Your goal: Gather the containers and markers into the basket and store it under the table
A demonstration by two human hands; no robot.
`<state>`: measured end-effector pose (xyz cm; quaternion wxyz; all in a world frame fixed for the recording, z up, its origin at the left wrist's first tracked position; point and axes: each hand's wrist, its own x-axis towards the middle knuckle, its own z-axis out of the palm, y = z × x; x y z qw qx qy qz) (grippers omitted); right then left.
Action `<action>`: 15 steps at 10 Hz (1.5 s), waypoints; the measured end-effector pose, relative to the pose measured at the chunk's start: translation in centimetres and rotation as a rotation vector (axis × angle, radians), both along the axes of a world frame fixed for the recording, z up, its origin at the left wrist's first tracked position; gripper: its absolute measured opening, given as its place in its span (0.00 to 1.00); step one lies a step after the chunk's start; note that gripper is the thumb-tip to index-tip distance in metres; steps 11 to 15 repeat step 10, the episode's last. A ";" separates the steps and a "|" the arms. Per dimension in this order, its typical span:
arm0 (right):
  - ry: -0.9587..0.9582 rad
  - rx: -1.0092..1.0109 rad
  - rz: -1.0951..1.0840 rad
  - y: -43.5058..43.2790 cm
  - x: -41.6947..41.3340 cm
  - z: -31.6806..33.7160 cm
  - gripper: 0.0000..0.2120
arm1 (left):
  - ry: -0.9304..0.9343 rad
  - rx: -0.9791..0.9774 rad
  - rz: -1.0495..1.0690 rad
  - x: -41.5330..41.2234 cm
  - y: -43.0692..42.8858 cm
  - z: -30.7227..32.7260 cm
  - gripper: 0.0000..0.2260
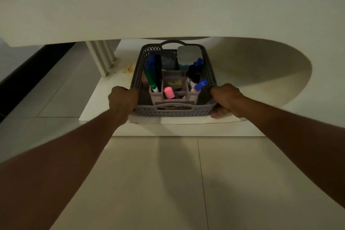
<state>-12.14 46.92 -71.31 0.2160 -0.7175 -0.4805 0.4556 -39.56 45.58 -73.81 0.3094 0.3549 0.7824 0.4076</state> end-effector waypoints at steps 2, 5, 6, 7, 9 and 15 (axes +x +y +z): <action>-0.094 0.103 0.016 -0.1 -1.1 -0.4 0.07 | 0.038 0.044 -0.009 1.2 -0.1 -0.7 0.13; -0.068 0.095 -0.030 0.2 -1.5 -0.1 0.10 | -0.006 -0.039 -0.047 0.5 0.6 0.3 0.14; -0.056 0.095 -0.058 0.3 -1.2 -0.5 0.11 | -0.046 -0.020 -0.058 0.1 0.3 0.0 0.19; -0.043 0.120 -0.120 -0.2 -1.0 -1.1 0.15 | 0.049 0.053 -0.086 0.3 -1.0 -0.7 0.27; -0.495 0.697 -0.075 -7.6 -1.4 -3.3 0.22 | 0.599 0.298 -0.208 2.7 -9.3 -2.4 0.25; -0.578 0.833 0.074 -13.9 -0.6 -3.1 0.22 | 0.874 0.367 -0.471 3.3 -15.4 -1.9 0.25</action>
